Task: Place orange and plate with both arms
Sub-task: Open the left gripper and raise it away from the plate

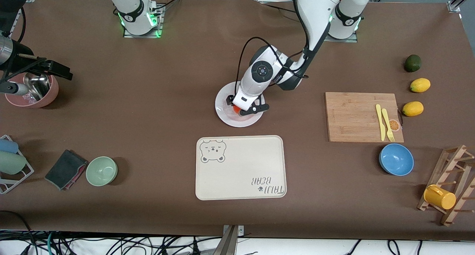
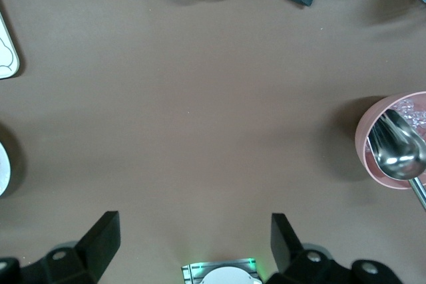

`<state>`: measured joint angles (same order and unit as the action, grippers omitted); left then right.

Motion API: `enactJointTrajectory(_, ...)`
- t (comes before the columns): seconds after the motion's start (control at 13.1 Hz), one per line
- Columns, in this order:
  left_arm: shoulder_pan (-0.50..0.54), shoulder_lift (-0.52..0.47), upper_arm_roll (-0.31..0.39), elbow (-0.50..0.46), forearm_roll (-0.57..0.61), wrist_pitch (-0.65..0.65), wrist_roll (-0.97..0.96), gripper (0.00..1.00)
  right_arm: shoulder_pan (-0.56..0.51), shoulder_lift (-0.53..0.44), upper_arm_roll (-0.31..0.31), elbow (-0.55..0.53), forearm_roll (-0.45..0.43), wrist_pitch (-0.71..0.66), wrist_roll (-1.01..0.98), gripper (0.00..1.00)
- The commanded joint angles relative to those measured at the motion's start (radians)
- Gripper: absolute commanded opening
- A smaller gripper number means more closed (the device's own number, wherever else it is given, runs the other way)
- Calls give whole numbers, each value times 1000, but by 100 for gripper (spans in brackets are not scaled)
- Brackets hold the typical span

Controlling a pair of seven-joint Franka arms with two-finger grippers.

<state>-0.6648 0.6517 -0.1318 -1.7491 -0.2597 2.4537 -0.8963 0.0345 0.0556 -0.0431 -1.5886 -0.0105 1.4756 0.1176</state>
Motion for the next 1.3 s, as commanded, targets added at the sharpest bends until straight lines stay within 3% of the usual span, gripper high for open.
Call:
enactJointTrajectory(0.0, 42, -78, 3, -7, 20, -40, -3, 100, -2, -2, 3, 10, 11, -8, 13, 100)
enactJointTrajectory(0.15, 97, -153, -2, -12, 19, -103, -3, 100, -2, -2, 3, 10, 12, -8, 13, 100)
enactJointTrajectory(0.38, 267, -373, -11, -122, 20, -206, 22, 100, -2, -2, 3, 10, 12, -8, 14, 100)
enactJointTrajectory(0.53, 383, -527, -17, -212, 20, -284, 228, 100, -2, 0, 3, 10, 11, -6, 16, 100)
enactJointTrajectory(0.69, 505, -628, -15, -213, 20, -468, 447, 100, 16, 12, 3, 9, 9, 2, 14, 100)
enactJointTrajectory(0.84, 626, -702, 7, -210, 22, -571, 738, 100, 44, 23, 3, 9, 3, 2, 13, 100)
enactJointTrajectory(0.99, 634, -738, 113, -172, 130, -645, 900, 100, 74, 56, 3, 10, 1, -4, 2, 100)
enactJointTrajectory(1.22, 634, -762, 129, -123, 263, -706, 928, 100, 151, 104, 5, 9, 10, -14, 16, 100)
